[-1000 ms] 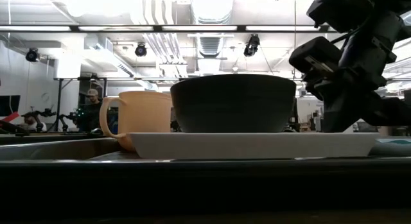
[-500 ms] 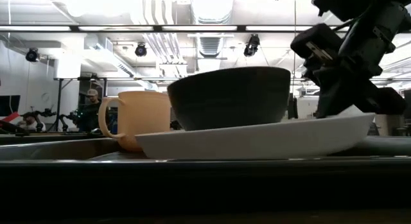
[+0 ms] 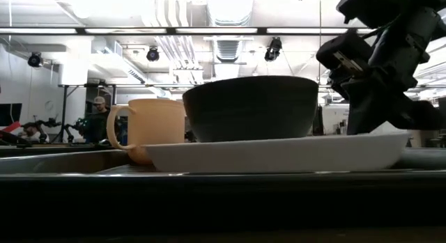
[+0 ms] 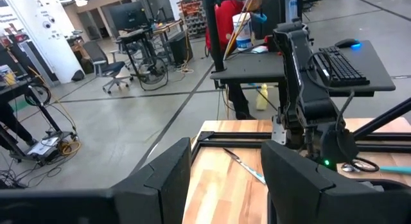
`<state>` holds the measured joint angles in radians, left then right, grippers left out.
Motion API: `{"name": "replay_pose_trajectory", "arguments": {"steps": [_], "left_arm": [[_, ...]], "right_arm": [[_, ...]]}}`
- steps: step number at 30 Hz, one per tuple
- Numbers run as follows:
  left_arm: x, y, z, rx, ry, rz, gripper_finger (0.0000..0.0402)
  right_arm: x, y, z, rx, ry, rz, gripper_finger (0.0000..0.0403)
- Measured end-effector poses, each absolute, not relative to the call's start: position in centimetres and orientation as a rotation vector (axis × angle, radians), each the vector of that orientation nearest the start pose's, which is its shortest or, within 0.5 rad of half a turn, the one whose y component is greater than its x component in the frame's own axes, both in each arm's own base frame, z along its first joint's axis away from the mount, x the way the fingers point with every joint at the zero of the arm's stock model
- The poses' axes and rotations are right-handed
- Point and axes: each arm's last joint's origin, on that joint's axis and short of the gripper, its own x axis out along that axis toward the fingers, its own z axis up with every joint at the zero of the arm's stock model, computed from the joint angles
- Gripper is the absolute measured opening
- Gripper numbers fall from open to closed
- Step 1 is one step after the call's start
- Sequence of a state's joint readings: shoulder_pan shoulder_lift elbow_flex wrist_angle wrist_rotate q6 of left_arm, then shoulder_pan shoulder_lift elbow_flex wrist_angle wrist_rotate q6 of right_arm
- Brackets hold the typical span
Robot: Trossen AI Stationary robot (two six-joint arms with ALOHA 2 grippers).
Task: Set up tray
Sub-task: Adjust the white plate on the black tray, then adjust the white fork on the gray napkin
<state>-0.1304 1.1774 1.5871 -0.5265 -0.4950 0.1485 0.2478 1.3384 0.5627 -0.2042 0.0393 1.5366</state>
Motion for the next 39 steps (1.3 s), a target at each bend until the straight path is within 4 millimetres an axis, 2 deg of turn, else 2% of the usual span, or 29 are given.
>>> {"name": "replay_pose_trajectory", "arguments": {"steps": [6,12,21,24,30,34,39], "left_arm": [[21.2,-1.4,48.9,0.198,0.140,0.354,0.0170],[21.2,-1.4,48.9,0.200,0.140,0.354,0.0170],[21.2,-1.4,48.9,0.201,0.140,0.354,0.0170],[21.2,-1.4,48.9,0.215,0.142,0.353,0.0170],[21.2,-1.4,48.9,0.219,0.145,0.352,0.0170],[21.2,-1.4,48.9,0.219,0.145,0.352,0.0170],[21.2,-1.4,48.9,0.217,0.145,0.353,0.0170]], "right_arm": [[23.2,5.8,14.0,1.251,0.916,-0.563,0.0009],[23.2,5.7,14.7,1.202,0.900,-0.505,0.0011],[23.1,5.6,15.0,1.208,0.894,-0.512,0.0071],[22.9,5.1,14.9,1.214,0.884,-0.567,0.0082],[21.9,4.6,15.4,1.209,0.903,-0.626,0.0060],[21.3,4.4,16.4,1.213,0.867,-0.622,0.0041],[19.8,4.4,17.3,1.218,0.879,-0.682,0.0027]]}}
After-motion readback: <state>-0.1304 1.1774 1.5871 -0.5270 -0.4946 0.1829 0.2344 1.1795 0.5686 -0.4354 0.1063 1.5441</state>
